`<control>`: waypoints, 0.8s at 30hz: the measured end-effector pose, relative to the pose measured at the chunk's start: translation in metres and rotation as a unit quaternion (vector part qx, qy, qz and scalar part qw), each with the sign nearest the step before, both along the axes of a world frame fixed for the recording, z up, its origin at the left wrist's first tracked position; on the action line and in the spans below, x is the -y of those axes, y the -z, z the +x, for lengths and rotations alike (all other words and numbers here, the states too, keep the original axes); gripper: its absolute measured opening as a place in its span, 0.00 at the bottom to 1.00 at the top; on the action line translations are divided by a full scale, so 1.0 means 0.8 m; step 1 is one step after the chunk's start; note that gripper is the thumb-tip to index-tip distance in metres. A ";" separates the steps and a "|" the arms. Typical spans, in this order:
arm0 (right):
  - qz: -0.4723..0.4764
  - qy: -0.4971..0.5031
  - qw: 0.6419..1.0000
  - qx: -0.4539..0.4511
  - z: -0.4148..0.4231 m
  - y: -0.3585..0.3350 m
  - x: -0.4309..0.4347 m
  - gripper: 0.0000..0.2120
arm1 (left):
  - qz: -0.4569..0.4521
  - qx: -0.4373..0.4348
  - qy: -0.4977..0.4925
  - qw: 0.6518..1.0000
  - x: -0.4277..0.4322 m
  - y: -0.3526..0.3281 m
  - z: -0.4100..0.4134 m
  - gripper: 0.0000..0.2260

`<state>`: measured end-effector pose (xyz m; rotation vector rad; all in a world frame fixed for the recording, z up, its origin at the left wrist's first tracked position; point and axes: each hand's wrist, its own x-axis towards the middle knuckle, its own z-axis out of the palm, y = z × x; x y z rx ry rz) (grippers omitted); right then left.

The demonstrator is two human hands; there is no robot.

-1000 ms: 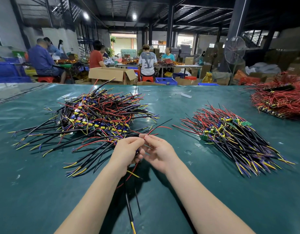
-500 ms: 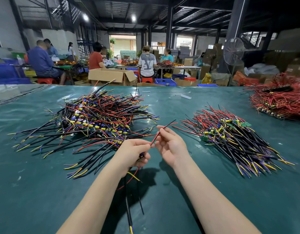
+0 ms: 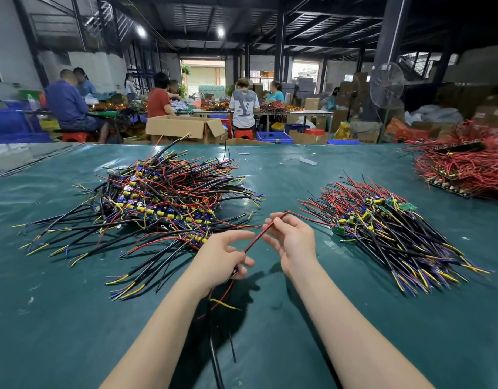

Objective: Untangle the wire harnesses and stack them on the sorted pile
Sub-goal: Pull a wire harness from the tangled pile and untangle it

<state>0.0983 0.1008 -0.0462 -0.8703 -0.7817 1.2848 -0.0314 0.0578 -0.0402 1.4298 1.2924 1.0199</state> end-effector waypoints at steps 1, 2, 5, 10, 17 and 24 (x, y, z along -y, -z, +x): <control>0.002 -0.001 1.000 -0.003 0.001 -0.001 0.000 0.14 | -0.001 0.005 0.005 1.000 0.000 0.000 0.000 0.19; 0.003 -0.004 1.000 -0.005 0.001 -0.002 0.000 0.14 | -0.004 0.010 0.006 1.000 0.001 -0.001 0.000 0.19; 0.008 -0.017 1.000 -0.014 0.004 -0.003 0.000 0.13 | -0.013 0.027 0.005 1.000 0.001 -0.002 -0.001 0.18; 0.006 -0.018 1.000 -0.015 0.009 -0.003 -0.001 0.14 | 0.002 -0.010 -0.005 1.000 -0.003 -0.001 -0.002 0.12; 0.016 -0.005 0.999 0.034 0.000 -0.002 0.004 0.14 | 0.002 0.056 -0.021 0.998 -0.003 0.010 0.004 0.07; 0.073 0.061 0.987 0.128 0.002 -0.005 0.008 0.14 | -0.045 0.019 -0.055 0.997 -0.007 0.006 0.001 0.09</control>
